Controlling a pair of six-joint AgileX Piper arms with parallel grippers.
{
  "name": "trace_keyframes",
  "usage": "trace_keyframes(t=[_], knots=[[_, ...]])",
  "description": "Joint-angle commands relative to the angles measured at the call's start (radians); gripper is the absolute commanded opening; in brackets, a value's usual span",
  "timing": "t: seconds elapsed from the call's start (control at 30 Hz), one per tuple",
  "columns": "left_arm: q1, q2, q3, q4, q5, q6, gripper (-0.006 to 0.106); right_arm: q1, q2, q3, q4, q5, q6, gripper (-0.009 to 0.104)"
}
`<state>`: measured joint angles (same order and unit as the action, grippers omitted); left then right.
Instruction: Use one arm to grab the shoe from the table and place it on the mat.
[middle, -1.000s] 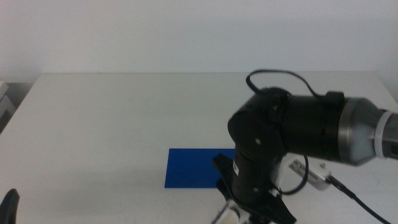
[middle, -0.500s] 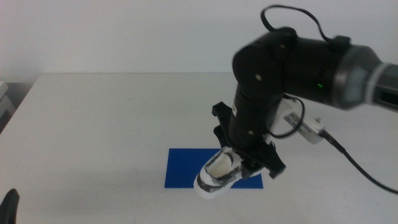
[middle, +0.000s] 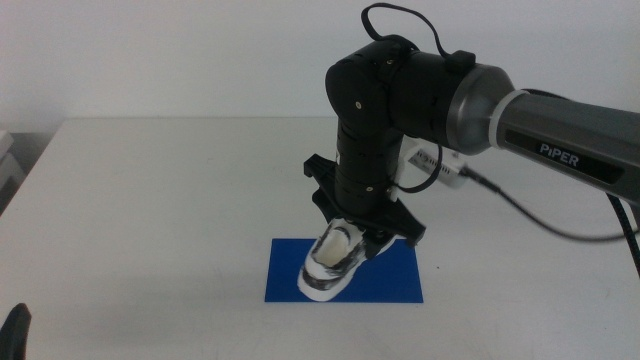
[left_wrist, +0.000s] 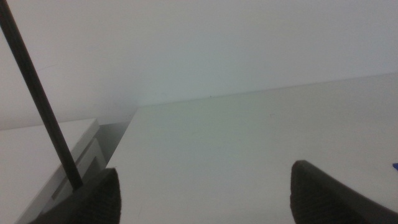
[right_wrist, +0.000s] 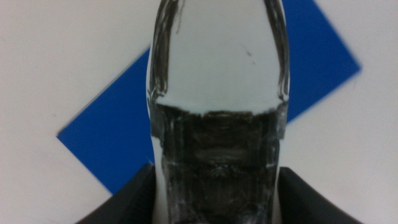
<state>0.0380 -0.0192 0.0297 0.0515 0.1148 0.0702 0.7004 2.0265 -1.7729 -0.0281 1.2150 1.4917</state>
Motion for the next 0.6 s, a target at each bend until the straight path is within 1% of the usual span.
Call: trace_keyframes(t=[0.0,0.13,0.3,0.43,0.53,0.57], knots=[[-0.004,-0.007,0.005,-0.009,-0.081,-0.006,0.094,-0.007,-0.06,-0.03,-0.053,0.073,-0.132,-0.004],[-0.004,-0.007,0.005,-0.009,-0.081,-0.006,0.094,-0.007,-0.06,-0.03,-0.086,0.073,-0.435,-0.004],[-0.004,-0.007,0.005,-0.009,-0.081,-0.006,0.094,-0.007,-0.06,-0.03,-0.088,0.072,-0.948,-0.004],[-0.004,-0.007,0.005,-0.009,-0.081,-0.006,0.094,-0.007,-0.06,-0.03,-0.13,0.072,-1.284,-0.004],[-0.004,-0.007,0.005,-0.009,-0.081,-0.006,0.094,-0.007,-0.06,-0.03,-0.155,0.072,-1.463,-0.004],[-0.004,-0.007,0.005,-0.009,-0.081,-0.006,0.094,-0.007,-0.06,-0.03,-0.157,0.072,-1.5,-0.004]])
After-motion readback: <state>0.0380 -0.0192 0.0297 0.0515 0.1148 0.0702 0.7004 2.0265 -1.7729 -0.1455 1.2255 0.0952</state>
